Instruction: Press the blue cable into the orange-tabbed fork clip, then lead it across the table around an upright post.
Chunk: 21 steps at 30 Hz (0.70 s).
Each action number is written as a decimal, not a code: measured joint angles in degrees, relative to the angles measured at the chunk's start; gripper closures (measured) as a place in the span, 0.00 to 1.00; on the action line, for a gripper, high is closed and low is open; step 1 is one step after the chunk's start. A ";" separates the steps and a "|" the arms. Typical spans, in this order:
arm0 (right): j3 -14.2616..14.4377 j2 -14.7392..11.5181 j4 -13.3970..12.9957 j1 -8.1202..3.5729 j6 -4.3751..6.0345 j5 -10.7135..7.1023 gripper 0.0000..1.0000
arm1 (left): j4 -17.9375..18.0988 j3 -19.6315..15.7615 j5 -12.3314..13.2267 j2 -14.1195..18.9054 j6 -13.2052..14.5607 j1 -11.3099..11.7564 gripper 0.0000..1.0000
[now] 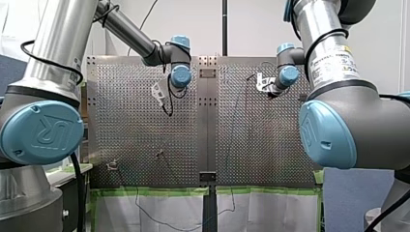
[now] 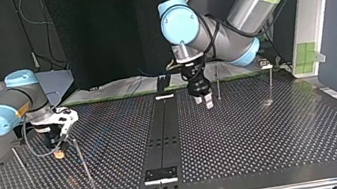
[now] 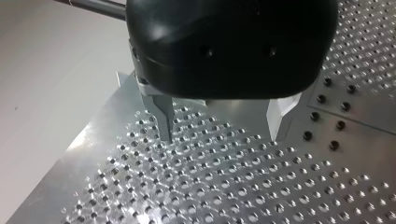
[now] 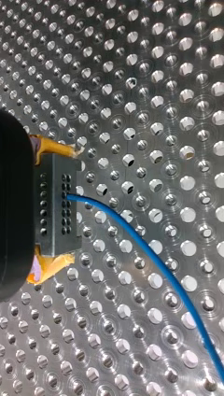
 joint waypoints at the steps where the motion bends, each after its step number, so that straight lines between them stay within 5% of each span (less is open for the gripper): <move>1: 0.00 0.00 0.00 0.00 0.00 0.00 1.00 | 0.52 -0.50 -0.39 0.00 -0.02 -0.11 0.00; 21: 0.01 0.01 0.00 0.02 -0.09 0.00 1.00 | 10.53 -10.52 -2.65 -0.10 1.79 -0.28 0.00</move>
